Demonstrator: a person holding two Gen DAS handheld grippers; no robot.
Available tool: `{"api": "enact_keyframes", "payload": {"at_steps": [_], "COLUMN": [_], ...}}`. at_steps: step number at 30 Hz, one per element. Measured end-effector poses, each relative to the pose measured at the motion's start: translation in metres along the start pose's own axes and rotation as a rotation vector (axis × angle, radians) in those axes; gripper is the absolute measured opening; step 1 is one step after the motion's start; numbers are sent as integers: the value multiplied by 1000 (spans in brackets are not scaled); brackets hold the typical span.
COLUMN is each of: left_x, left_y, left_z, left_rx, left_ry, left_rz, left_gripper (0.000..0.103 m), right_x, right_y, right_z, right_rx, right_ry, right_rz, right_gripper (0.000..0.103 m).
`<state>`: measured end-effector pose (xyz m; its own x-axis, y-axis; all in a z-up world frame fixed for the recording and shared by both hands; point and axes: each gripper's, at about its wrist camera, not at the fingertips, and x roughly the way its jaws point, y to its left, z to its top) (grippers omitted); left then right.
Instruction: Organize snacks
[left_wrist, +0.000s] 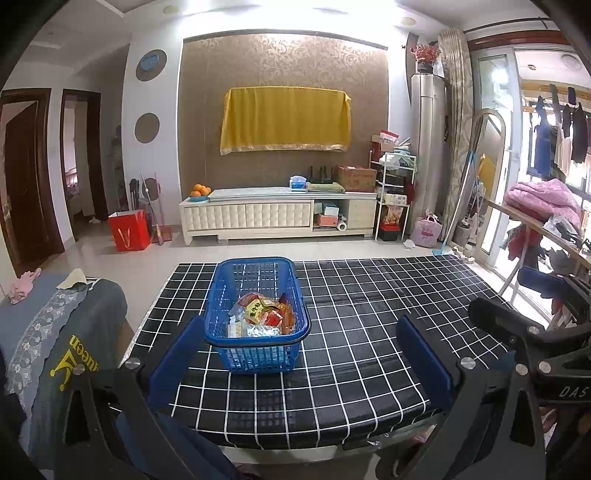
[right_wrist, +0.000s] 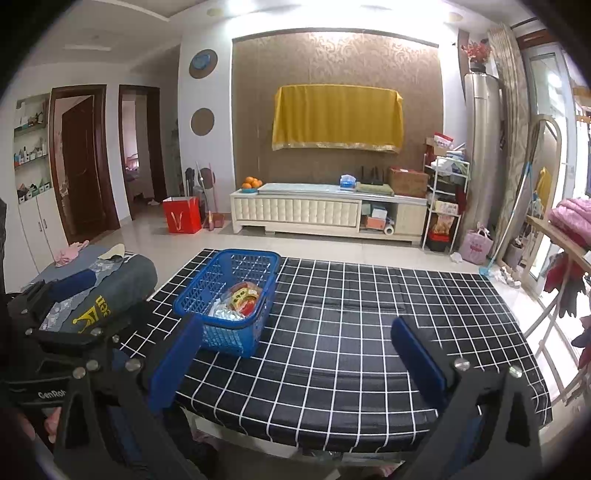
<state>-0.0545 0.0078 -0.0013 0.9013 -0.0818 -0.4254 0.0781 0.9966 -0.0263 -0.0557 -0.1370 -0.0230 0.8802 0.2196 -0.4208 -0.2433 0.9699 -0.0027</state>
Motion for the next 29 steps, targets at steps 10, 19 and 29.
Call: {"api": "enact_keyframes", "payload": {"at_steps": [10,19,29], "left_x": [-1,0,-1], "left_y": [1,1,-1], "left_z": [-1,0,0], "left_rx": [2,-1,0], "left_ry": [-1,2,1], "left_rz": [11,13,18], "left_gripper": [103,103,103], "right_x": [1,1,0], "right_y": [1,1,0], "right_z": [-1,-2,-1], "right_rx": [-1,-1,0], "right_ry": [-1,4,6], "right_rz": [-4,-3,-1], "right_gripper": [103,103,103]}}
